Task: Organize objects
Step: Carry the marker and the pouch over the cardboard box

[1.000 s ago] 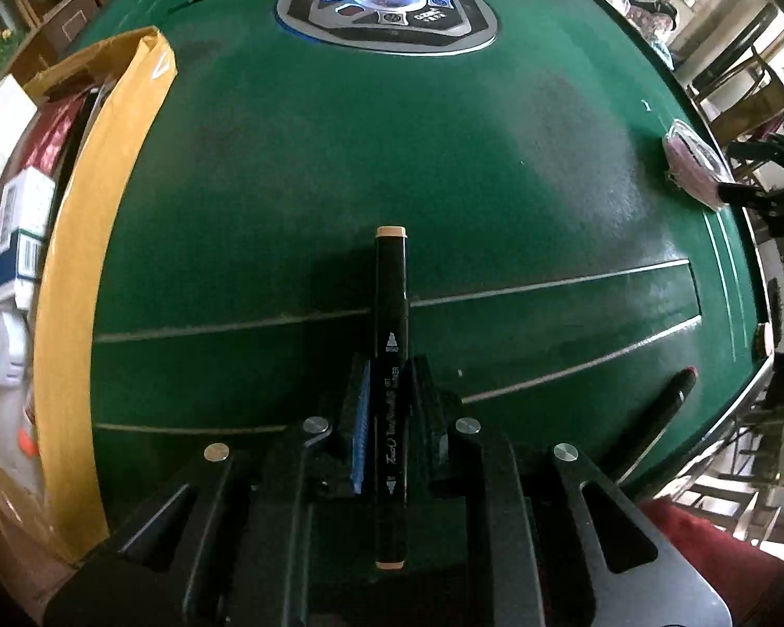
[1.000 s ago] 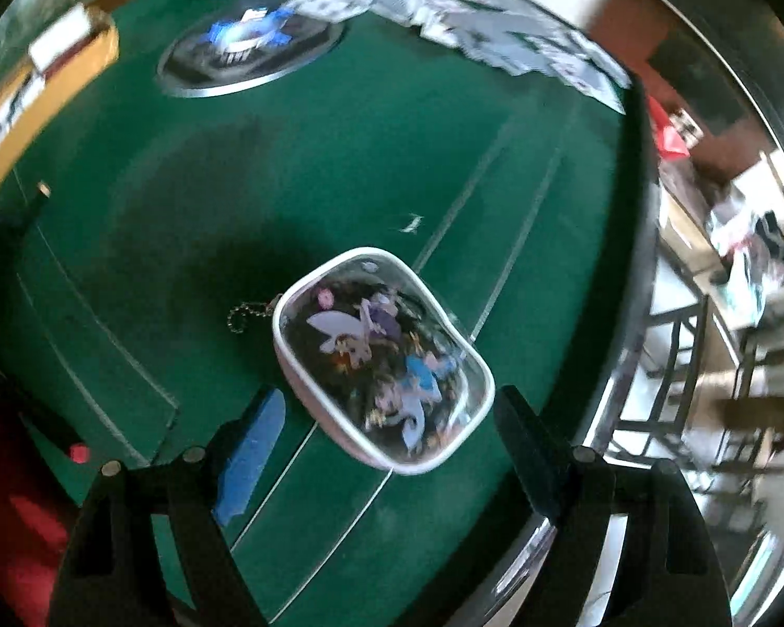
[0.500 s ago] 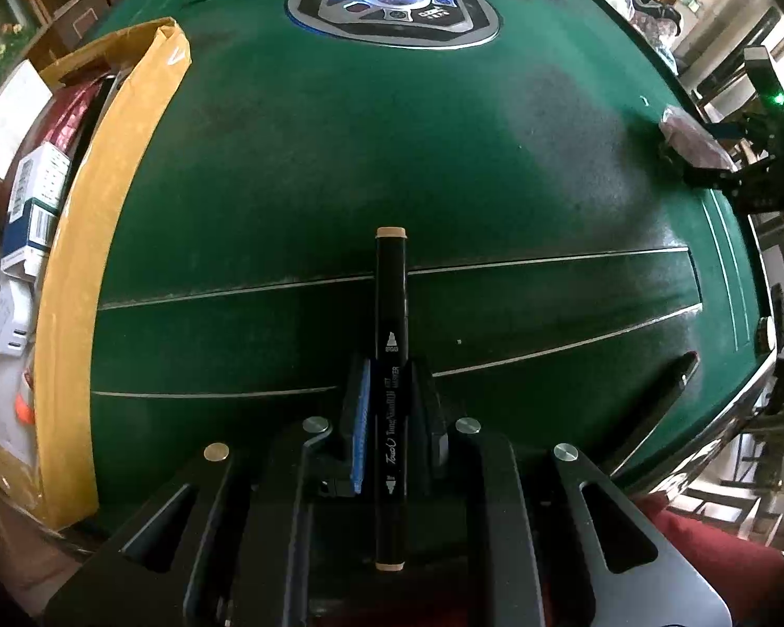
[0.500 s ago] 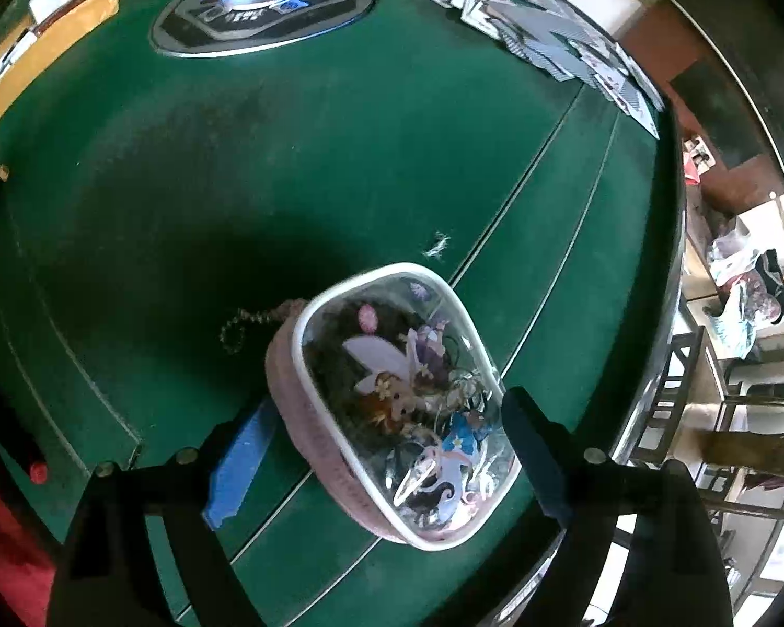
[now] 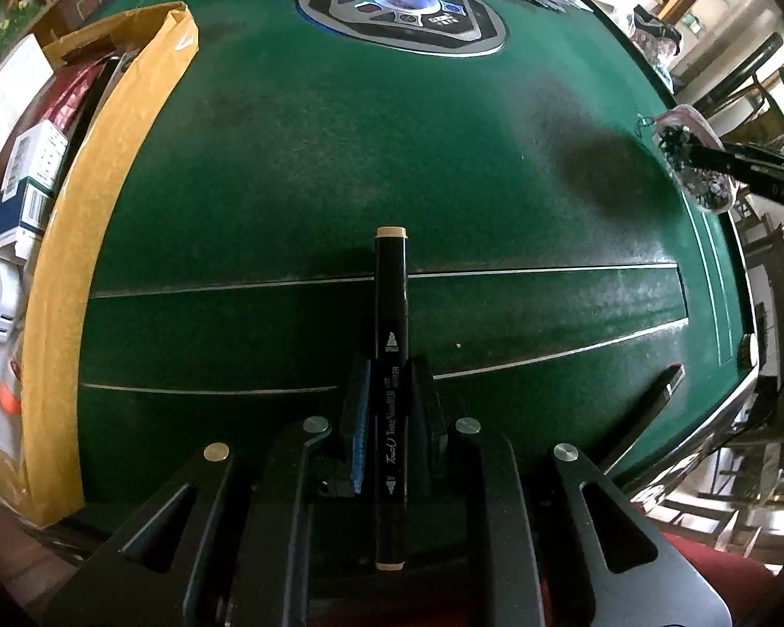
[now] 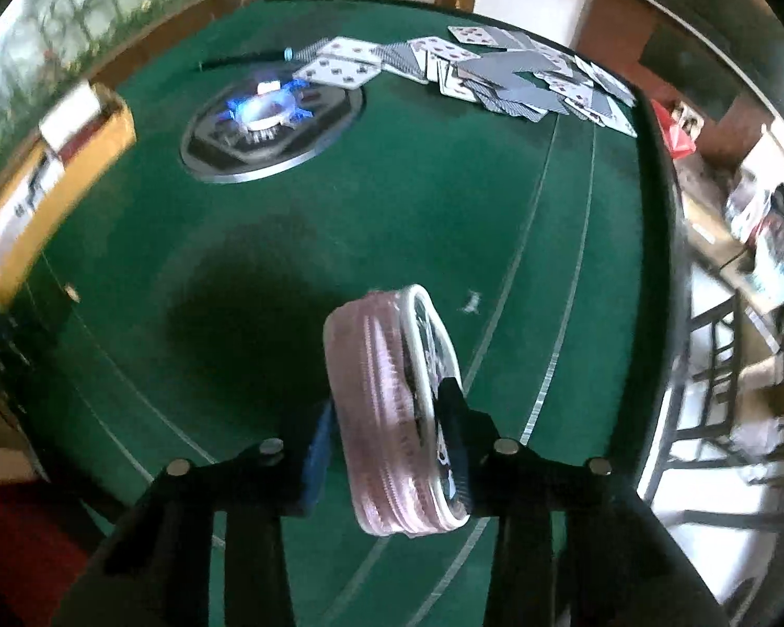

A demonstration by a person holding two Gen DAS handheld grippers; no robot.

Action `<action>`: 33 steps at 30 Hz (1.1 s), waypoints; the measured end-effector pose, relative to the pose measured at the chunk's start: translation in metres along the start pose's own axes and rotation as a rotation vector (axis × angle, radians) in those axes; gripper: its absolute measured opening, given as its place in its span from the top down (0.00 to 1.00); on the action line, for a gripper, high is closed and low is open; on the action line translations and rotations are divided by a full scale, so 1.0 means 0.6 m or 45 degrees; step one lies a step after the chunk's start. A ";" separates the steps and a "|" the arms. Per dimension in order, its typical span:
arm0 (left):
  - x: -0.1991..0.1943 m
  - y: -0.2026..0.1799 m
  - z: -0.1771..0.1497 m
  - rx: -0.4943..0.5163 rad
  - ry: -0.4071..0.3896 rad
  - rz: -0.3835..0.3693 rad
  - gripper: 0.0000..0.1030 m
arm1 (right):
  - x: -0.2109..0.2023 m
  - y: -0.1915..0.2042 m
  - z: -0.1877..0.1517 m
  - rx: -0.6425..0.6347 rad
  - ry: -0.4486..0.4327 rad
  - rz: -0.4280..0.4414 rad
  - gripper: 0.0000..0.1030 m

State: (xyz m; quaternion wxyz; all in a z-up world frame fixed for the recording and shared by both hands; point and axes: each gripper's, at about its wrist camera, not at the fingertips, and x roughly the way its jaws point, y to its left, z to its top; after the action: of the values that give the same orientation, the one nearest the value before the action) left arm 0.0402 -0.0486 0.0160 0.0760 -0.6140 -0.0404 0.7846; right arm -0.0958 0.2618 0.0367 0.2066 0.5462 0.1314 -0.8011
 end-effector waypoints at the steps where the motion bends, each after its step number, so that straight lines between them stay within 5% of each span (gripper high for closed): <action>1: 0.000 0.001 0.000 -0.005 0.000 -0.004 0.86 | -0.006 -0.003 0.006 0.043 -0.018 0.037 0.69; 7: -0.005 0.008 -0.005 -0.027 -0.005 -0.027 0.86 | -0.011 -0.015 0.021 0.239 -0.036 0.262 0.70; 19: -0.001 -0.017 0.001 0.082 -0.015 0.076 0.86 | 0.036 0.001 0.006 0.238 0.012 0.074 0.73; 33: -0.014 0.020 0.011 0.026 -0.047 -0.092 0.86 | -0.024 0.089 -0.004 0.469 -0.133 0.257 0.74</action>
State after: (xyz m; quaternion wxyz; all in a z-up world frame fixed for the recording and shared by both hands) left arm 0.0346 -0.0613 0.0237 0.1097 -0.5967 -0.0559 0.7929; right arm -0.0642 0.2187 0.0500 0.1890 0.5427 -0.0834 -0.8141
